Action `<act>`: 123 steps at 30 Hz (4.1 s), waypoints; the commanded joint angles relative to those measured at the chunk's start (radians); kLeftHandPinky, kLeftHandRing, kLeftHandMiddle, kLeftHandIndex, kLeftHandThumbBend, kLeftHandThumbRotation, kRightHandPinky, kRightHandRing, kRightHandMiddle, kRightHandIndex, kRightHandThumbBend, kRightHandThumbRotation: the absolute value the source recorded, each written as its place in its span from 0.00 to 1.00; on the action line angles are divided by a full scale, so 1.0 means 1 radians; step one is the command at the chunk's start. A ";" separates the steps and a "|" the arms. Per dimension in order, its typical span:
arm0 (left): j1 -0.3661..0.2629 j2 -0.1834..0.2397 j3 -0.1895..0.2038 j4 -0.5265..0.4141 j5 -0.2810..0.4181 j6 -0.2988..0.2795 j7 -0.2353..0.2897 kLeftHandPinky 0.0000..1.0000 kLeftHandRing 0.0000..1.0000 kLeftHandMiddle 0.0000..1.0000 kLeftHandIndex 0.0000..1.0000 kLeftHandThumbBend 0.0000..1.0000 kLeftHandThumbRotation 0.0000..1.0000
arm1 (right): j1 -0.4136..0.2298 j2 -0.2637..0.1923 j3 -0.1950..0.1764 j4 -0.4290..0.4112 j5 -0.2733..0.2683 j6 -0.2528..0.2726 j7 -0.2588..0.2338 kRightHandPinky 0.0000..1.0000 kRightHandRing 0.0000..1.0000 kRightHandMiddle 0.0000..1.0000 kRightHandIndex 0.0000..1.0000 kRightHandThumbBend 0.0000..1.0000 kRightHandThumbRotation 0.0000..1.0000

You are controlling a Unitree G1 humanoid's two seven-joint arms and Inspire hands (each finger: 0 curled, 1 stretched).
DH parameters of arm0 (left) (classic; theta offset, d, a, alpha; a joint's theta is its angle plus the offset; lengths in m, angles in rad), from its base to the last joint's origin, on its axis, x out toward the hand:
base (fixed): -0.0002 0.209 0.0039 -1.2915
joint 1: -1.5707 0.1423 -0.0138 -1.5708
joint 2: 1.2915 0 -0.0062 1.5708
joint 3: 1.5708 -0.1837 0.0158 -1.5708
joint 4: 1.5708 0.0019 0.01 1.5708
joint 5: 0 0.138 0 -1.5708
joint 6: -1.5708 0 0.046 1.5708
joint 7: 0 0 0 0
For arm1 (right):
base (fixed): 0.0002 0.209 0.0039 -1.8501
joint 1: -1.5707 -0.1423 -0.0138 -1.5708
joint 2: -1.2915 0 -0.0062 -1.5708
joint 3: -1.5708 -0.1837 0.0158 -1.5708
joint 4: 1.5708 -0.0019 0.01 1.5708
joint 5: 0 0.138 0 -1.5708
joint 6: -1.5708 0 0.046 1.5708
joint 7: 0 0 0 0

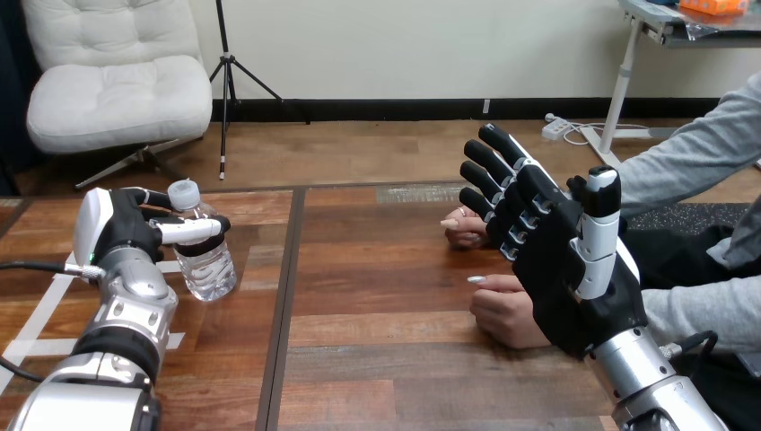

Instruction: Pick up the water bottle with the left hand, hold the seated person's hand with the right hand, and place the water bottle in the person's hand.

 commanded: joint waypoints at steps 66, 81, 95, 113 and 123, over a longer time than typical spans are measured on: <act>0.044 0.064 -0.004 -0.187 0.027 -0.235 0.014 0.41 0.45 0.49 0.49 0.70 0.00 | -0.073 -0.034 -0.022 0.028 -0.045 -0.033 0.012 1.00 0.98 0.95 0.94 0.97 1.00; 0.058 0.076 -0.002 -0.254 0.026 -0.230 -0.008 0.39 0.44 0.48 0.48 0.72 0.00 | -0.124 -0.098 -0.022 0.141 -0.152 -0.156 0.028 1.00 0.97 0.96 0.94 0.93 1.00; 0.084 0.080 0.007 -0.328 0.020 -0.215 -0.031 0.39 0.44 0.48 0.48 0.73 0.00 | -0.200 -0.188 -0.018 0.314 -0.378 -0.393 -0.057 0.89 0.91 0.91 0.89 0.92 1.00; 0.149 0.086 0.020 -0.458 0.016 -0.203 -0.062 0.36 0.41 0.45 0.46 0.76 0.00 | -0.439 -0.448 0.044 0.794 -0.754 -0.694 -0.265 0.73 0.84 0.89 0.88 1.00 0.72; 0.167 0.090 0.018 -0.496 0.026 -0.196 -0.070 0.34 0.39 0.45 0.46 0.75 0.00 | -0.494 -0.481 0.075 0.924 -0.788 -0.744 -0.298 0.71 0.83 0.88 0.88 1.00 0.72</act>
